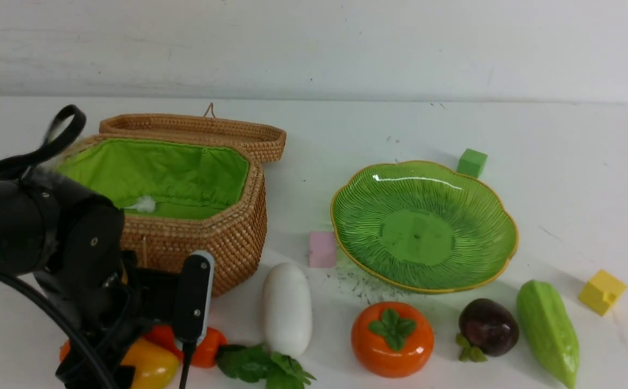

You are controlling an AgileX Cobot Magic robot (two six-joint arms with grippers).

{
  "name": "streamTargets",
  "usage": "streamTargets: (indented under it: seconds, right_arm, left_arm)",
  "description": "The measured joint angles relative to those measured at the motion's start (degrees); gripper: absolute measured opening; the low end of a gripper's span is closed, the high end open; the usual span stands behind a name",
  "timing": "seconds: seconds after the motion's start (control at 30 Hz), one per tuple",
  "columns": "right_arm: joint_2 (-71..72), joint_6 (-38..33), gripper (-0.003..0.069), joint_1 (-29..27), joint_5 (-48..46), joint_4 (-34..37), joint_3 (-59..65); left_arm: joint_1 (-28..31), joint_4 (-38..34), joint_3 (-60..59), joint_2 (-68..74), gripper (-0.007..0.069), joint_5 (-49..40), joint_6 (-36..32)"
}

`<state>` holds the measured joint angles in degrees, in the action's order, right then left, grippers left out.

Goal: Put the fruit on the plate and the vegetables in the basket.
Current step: Grab the mango with your left arm and place it on the right plate

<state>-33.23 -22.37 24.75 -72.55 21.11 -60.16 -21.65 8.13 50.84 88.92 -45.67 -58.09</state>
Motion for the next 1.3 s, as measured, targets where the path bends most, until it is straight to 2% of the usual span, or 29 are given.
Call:
streamTargets:
  seconds: [0.17,0.53,0.9,1.13,1.2,1.3]
  right_arm:
    - [0.0,-0.8,0.0097,0.0,0.0,0.0,0.0]
    - [0.0,-1.3,0.0097,0.0,0.0,0.4,0.0]
    - [0.0,-1.5,0.0101,0.0,0.0,0.6,0.0]
    - [0.0,-1.5,0.0107,0.0,0.8,0.6,0.0]
    - [0.0,-1.4,0.0108,0.0,1.9,0.6,0.0]
    - [0.0,0.5,0.0109,0.0,5.9,0.4,0.0]
  left_arm:
    - [0.0,-0.8,-1.1,0.6,0.0564,0.5,-0.1]
    - [-0.4,4.0,-6.3,0.5,0.0556,8.3,-0.3]
    - [-0.4,4.4,-7.2,-1.8,0.0556,6.1,4.8]
    - [-0.4,-2.0,-7.9,-11.8,0.0556,0.3,5.4]
    - [-0.4,-5.5,-7.4,-14.9,0.0556,0.5,6.1]
    - [-0.7,-16.1,-4.5,-18.3,0.0556,3.4,7.7]
